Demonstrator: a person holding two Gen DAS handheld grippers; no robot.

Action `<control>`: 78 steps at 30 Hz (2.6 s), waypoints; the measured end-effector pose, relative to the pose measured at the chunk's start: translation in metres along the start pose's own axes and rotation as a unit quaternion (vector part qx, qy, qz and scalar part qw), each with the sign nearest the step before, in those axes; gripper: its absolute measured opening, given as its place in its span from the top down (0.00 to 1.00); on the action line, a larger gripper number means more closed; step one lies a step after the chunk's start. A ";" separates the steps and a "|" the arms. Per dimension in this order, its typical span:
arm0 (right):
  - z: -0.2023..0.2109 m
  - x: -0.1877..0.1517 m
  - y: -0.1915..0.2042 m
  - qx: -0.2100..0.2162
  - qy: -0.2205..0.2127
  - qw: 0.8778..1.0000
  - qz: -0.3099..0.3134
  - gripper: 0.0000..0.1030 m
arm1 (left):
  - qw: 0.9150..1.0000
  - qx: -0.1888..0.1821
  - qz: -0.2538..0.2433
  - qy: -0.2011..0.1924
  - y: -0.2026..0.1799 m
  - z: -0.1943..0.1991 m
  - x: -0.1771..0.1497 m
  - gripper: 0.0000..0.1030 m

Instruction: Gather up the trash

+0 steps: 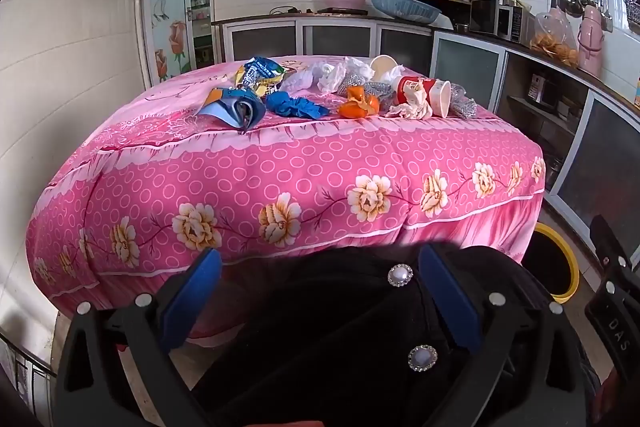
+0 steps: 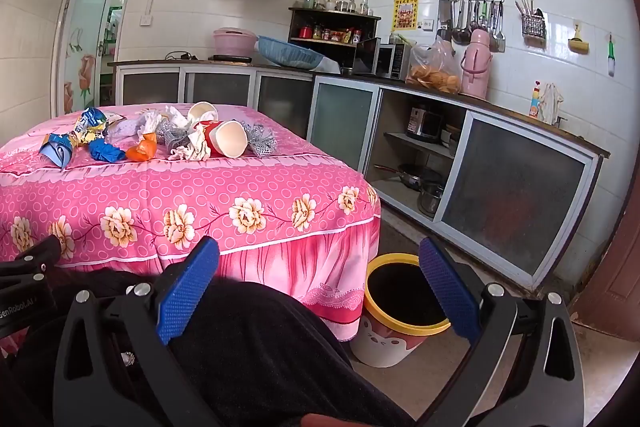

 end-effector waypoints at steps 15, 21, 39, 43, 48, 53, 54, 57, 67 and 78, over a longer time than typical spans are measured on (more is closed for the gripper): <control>-0.001 0.000 -0.001 0.000 -0.002 1.000 -0.003 0.07 | 1.000 0.000 0.000 -0.003 -0.001 0.001 0.000 0.07; 0.001 0.000 0.000 0.000 -0.003 1.000 -0.002 0.07 | 1.000 0.001 0.001 -0.003 -0.001 0.000 0.001 0.07; 0.001 0.000 -0.001 0.000 -0.003 1.000 -0.003 0.07 | 1.000 0.000 0.000 -0.005 0.000 0.003 0.002 0.07; 0.001 0.000 -0.001 0.000 -0.003 1.000 -0.003 0.07 | 1.000 0.000 -0.001 -0.006 0.002 0.002 0.002 0.07; 0.002 0.000 -0.001 0.000 -0.003 1.000 -0.003 0.07 | 1.000 0.000 0.000 -0.006 0.002 0.002 0.002 0.07; 0.001 0.000 -0.001 0.000 -0.003 1.000 -0.003 0.07 | 1.000 0.000 -0.001 -0.006 0.002 0.002 0.002 0.07; 0.002 0.000 -0.001 0.000 -0.003 1.000 -0.003 0.07 | 1.000 0.000 0.000 -0.006 0.003 0.002 0.002 0.07; 0.002 0.000 -0.001 0.000 -0.003 1.000 -0.003 0.07 | 1.000 0.000 -0.001 -0.006 0.002 0.002 0.002 0.07; 0.001 0.001 -0.002 0.000 -0.002 1.000 -0.004 0.07 | 1.000 0.000 0.000 -0.007 0.002 0.002 0.002 0.07; 0.002 0.000 -0.001 -0.001 -0.001 1.000 -0.004 0.07 | 1.000 0.001 0.001 -0.007 0.004 0.001 0.002 0.07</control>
Point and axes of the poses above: each gripper's, at about its wrist camera, not at the fingertips, and z roughly against the way its jaws point, y to its left, x to its top, the point moved 4 cm from there along -z, roughly the way its jaws point, and after that the axes turned 10 degrees about -y, right-handed, at the moved point
